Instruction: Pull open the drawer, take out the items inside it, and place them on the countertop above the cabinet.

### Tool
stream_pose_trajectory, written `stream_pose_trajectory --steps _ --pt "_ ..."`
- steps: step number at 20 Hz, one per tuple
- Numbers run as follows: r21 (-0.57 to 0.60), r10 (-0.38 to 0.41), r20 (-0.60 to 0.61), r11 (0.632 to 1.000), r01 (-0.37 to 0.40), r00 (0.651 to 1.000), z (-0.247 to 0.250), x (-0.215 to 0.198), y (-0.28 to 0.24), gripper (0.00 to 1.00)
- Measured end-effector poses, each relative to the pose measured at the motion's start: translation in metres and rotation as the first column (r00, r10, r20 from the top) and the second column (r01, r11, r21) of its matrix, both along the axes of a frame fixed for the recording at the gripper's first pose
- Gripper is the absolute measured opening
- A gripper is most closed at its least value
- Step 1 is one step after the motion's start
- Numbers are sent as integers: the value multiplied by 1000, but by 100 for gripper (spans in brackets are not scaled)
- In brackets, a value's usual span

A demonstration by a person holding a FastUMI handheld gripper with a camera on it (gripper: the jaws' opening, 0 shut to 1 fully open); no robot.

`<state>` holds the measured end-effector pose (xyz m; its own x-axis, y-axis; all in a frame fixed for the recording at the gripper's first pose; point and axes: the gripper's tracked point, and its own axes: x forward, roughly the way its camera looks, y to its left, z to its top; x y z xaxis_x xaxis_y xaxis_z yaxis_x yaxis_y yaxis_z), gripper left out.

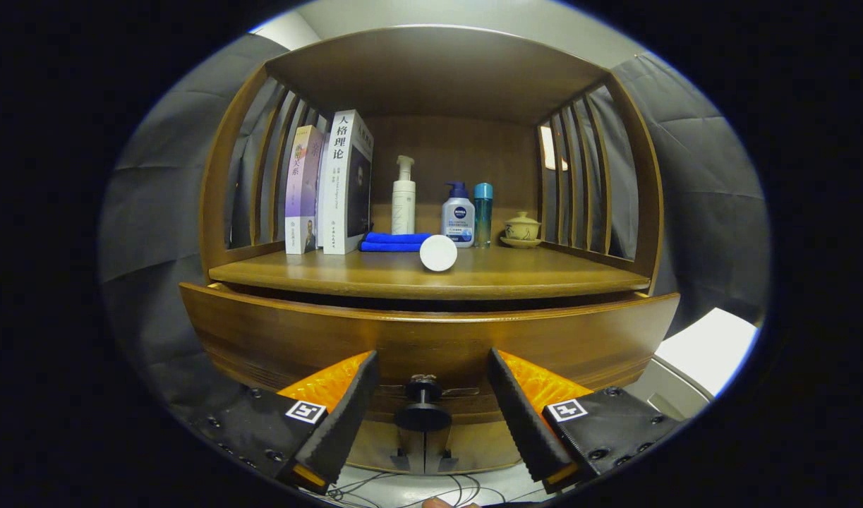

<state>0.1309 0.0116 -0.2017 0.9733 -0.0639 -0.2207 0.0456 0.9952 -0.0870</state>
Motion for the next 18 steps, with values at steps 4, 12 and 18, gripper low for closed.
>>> stream_pose_trajectory --steps 4,12,18 --pt "-35 5 8 999 -4 1000 1 13 5 98" --pt "12 5 -23 1000 -5 1000 -2 34 9 98" --pt "19 8 -28 1000 -7 1000 -2 35 9 97"
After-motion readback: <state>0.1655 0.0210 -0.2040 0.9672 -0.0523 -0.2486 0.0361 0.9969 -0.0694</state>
